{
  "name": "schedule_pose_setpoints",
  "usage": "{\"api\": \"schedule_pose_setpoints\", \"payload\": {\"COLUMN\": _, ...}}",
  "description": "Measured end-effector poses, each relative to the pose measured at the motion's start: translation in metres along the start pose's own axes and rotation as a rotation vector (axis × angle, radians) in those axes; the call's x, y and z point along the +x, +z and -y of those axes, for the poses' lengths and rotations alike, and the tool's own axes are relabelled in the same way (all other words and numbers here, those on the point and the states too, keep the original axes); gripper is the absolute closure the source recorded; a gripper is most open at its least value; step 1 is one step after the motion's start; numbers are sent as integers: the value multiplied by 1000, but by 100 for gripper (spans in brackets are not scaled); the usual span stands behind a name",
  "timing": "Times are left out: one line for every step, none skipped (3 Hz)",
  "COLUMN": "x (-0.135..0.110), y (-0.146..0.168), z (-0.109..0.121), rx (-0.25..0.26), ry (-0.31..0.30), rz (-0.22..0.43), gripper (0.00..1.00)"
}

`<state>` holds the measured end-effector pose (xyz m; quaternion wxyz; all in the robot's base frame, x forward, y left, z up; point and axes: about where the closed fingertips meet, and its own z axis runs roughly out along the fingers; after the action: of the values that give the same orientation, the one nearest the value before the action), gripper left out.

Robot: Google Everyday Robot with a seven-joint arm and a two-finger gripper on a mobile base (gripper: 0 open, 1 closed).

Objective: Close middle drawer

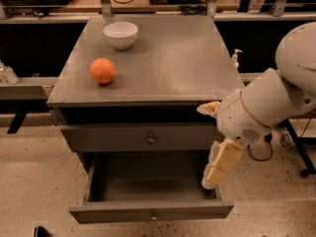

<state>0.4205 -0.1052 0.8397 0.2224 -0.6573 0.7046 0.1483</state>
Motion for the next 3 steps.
{"api": "schedule_pose_setpoints", "payload": {"x": 44, "y": 48, "z": -9, "rx": -42, "ry": 40, "rz": 57, "gripper": 0}}
{"api": "schedule_pose_setpoints", "payload": {"x": 127, "y": 107, "z": -12, "rx": 26, "ry": 15, "rz": 151, "gripper": 0}}
{"api": "schedule_pose_setpoints", "payload": {"x": 158, "y": 130, "z": -13, "rx": 70, "ry": -27, "rz": 175, "gripper": 0}}
